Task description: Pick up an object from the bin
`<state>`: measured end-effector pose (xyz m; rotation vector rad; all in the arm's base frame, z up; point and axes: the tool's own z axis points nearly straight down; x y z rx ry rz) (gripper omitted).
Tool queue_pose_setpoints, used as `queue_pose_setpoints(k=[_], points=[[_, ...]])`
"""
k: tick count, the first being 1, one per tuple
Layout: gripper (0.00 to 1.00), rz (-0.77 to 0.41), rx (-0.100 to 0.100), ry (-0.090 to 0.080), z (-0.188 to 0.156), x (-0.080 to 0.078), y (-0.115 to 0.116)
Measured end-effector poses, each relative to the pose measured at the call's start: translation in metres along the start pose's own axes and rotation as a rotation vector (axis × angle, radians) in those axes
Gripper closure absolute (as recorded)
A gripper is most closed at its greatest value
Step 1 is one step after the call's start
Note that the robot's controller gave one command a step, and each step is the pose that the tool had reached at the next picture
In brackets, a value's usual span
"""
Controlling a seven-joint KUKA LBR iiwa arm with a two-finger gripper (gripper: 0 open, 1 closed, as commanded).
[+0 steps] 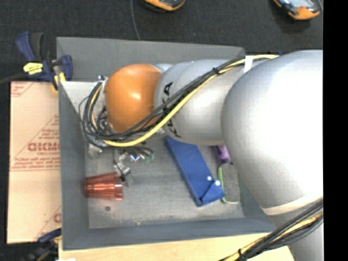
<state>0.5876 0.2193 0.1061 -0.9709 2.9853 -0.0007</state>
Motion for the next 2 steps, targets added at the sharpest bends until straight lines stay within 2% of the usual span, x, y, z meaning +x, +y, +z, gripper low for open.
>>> queue_pose_setpoints(k=[1, 2], points=[[0.00, -0.319, 0.007, -0.005, 0.026, 0.006, -0.003], [1.00, -0.553, 0.007, 0.005, 0.033, 0.053, 0.038]])
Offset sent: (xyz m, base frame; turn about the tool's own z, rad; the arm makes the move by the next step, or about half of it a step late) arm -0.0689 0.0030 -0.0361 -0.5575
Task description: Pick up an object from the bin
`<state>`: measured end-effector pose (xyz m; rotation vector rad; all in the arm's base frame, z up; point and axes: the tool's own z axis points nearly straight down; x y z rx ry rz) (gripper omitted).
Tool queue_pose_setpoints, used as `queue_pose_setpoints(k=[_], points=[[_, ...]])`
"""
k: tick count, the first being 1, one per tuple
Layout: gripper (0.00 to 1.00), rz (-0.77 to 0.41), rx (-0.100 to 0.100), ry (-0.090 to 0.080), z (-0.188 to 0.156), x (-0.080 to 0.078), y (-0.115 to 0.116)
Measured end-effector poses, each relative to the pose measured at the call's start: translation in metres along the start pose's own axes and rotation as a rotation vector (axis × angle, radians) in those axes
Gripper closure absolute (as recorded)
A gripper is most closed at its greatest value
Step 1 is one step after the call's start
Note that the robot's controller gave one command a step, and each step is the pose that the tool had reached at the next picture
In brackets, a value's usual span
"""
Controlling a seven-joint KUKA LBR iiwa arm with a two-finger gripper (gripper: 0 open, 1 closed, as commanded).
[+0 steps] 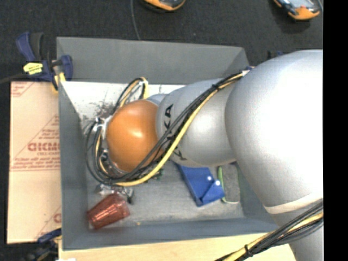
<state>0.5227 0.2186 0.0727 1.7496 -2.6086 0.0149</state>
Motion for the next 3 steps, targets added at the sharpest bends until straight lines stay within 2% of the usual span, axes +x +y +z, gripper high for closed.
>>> queue_pose_setpoints(k=[1, 3], points=[[1.00, 0.001, 0.000, 0.000, 0.000, 0.000, 0.000], [1.00, 0.008, 0.000, -0.006, -0.040, 0.000, 0.000]])
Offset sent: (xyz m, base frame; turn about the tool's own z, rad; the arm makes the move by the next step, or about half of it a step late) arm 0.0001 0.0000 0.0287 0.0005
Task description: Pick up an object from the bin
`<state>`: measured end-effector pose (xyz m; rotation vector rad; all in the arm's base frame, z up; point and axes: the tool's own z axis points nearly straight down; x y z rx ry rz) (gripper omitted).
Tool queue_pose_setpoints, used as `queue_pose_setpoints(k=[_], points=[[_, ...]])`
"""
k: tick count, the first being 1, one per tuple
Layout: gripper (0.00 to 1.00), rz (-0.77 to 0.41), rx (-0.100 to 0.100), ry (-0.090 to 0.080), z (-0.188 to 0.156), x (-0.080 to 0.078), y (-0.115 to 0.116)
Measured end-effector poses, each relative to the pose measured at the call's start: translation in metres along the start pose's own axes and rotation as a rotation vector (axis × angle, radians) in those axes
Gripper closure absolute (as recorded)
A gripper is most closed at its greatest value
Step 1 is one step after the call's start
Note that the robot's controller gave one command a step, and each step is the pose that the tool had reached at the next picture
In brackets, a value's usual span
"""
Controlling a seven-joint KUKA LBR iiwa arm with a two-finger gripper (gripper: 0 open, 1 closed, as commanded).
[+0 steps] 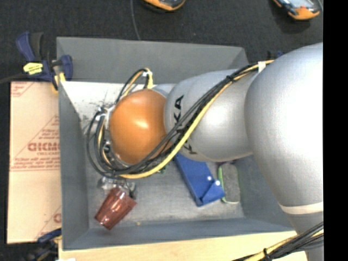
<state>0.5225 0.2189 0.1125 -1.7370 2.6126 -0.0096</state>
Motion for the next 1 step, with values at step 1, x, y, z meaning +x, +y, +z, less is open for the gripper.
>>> queue_pose_setpoints(k=[1], points=[[1.00, 0.001, -0.003, 0.003, -0.0065, 0.0006, 0.0003]])
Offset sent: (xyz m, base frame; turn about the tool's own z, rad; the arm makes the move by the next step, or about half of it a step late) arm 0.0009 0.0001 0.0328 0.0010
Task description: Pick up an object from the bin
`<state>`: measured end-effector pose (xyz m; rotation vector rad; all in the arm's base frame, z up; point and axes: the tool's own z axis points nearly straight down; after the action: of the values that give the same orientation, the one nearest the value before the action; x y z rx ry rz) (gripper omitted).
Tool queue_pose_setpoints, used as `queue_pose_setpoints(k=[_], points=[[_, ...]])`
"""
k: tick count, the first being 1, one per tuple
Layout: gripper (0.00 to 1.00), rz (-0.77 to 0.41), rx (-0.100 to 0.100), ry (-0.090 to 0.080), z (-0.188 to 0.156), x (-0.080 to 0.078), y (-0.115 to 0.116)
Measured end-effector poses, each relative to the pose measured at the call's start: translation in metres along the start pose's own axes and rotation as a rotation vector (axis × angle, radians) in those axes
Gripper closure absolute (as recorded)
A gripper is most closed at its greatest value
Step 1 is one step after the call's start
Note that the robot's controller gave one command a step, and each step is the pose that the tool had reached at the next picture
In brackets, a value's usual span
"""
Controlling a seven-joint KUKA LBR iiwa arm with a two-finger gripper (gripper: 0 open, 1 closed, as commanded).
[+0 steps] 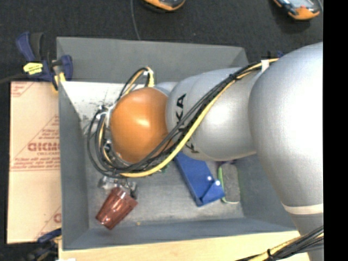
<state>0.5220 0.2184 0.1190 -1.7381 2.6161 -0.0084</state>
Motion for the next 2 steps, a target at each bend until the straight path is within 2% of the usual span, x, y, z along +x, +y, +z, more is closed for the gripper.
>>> queue_pose_setpoints(k=[1, 2], points=[[1.00, 0.002, 0.006, -0.006, -0.037, -0.001, -0.002], [1.00, 0.004, 0.004, -0.004, -0.049, 0.000, -0.002]])
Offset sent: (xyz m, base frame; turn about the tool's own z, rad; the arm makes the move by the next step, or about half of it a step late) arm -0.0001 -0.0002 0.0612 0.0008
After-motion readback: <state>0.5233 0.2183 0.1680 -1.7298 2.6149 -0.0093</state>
